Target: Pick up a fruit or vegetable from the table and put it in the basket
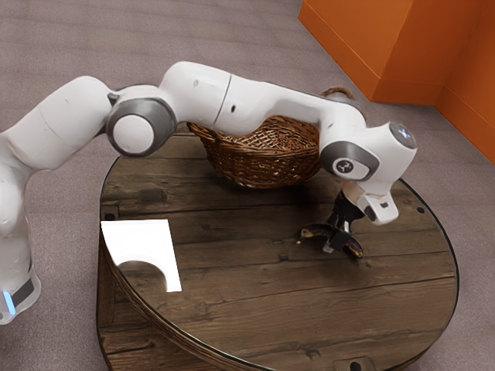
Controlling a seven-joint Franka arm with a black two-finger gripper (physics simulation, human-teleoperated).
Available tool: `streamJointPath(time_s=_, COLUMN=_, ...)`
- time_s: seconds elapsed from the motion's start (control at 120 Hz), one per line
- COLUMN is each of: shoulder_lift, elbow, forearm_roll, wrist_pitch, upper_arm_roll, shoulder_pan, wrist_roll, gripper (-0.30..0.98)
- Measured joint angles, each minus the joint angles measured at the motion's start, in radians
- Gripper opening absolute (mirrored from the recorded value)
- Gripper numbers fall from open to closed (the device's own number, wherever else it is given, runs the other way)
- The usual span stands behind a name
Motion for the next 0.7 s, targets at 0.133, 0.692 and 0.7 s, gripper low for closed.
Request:
streamJointPath(time_s=0.133, shoulder_lift=0.007, elbow=0.0, forearm_roll=-0.002, wrist_pitch=0.011, upper_arm_roll=0.009, shoulder_pan=0.0, wrist_roll=0.012, gripper=0.69)
streamJointPath(time_s=0.692, shoulder_lift=0.007, elbow=-0.009, forearm_roll=-0.017, wrist_pitch=0.04, upper_arm_roll=0.034, shoulder_pan=-0.002, wrist_roll=0.027, gripper=0.17)
streamJointPath(time_s=0.7, shoulder_lift=0.006, elbow=-0.009, forearm_roll=-0.017, wrist_pitch=0.04, upper_arm_roll=0.034, shoulder_pan=-0.002, wrist_roll=0.027, gripper=0.17)
